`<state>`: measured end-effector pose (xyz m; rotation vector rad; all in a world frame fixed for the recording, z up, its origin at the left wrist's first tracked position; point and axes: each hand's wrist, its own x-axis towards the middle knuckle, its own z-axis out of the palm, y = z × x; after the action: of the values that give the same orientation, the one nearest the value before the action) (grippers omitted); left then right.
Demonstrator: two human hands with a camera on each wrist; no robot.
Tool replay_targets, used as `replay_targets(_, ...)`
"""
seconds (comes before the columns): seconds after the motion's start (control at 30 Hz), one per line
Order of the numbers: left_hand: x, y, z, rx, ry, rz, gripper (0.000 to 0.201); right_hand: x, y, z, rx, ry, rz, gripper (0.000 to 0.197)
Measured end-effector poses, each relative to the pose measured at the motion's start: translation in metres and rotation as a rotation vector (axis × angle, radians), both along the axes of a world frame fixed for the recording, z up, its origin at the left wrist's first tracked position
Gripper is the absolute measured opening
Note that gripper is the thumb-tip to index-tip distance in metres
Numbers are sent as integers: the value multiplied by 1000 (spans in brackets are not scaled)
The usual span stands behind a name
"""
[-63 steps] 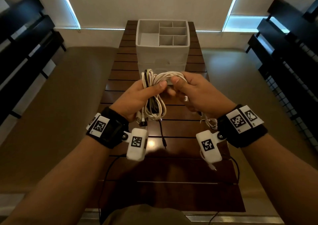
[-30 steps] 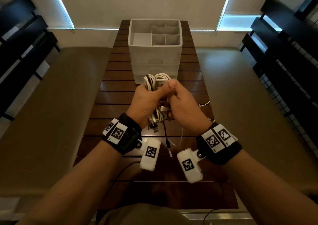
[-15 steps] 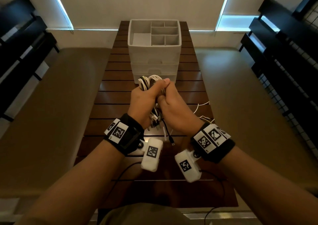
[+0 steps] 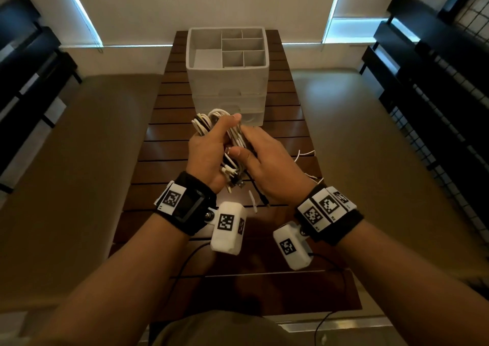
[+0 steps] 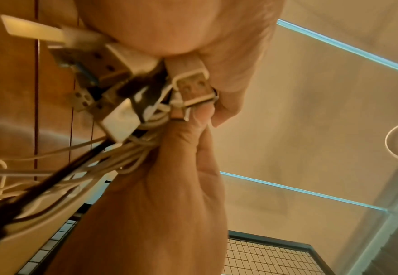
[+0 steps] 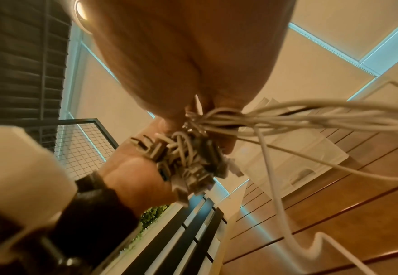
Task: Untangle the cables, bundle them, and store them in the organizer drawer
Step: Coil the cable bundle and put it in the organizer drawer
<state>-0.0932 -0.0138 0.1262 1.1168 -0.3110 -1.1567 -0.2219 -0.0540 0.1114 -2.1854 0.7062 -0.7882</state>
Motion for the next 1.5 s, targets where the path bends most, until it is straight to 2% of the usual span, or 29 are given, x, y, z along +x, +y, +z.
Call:
replay_targets(0.2,-4,-2,3,-15,14,-26,22,10,7,-4,-75,-127,-227,15)
replay_targets(0.37,-8,-2,2,-48,-38,-29,19,16,11,-5,-105,-119,-344,11)
replay_targets(0.5,-4,-5,-2,-51,-68,-5,31,15,17,-4,-36,-135,-253,20)
replay_targets(0.57,-3,-7,-4,-51,-66,6,26,11,20,-3,32,-84,-166,23)
replay_targets(0.67,3,-10,-7,-59,-41,3,29,4,22,-4,81,12,-37,45)
replay_targets(0.73,8,-15,-6,-60,65,3,25,-4,20,-11,116,0,-50,49)
replay_targets(0.8,11,-20,-4,-69,179,39,21,-14,16,-18,216,-39,-131,40)
replay_targets(0.87,9,-21,-4,-58,197,52,28,-22,9,-27,262,24,-148,40)
replay_targets(0.97,0,-21,-3,-54,112,-4,35,-26,-2,-33,253,166,-54,44)
replay_targets(1.13,-19,-23,0,-98,-119,-71,35,-27,-16,-32,255,249,16,39)
replay_targets(1.23,-28,-28,-3,-92,-257,-79,35,-27,-26,-34,413,228,55,55)
replay_targets(1.3,-30,-30,-5,-94,-341,-70,36,-33,-32,-30,569,239,155,69)
replay_targets(1.37,-27,-30,-7,-96,-409,-40,34,-43,-36,-17,638,155,195,69)
replay_targets(1.47,-24,-31,-17,-86,-526,-44,27,-52,-51,1,670,-310,-44,65)
replay_targets(1.5,-26,-31,-20,-73,-571,-52,27,-49,-54,7,649,-400,-122,63)
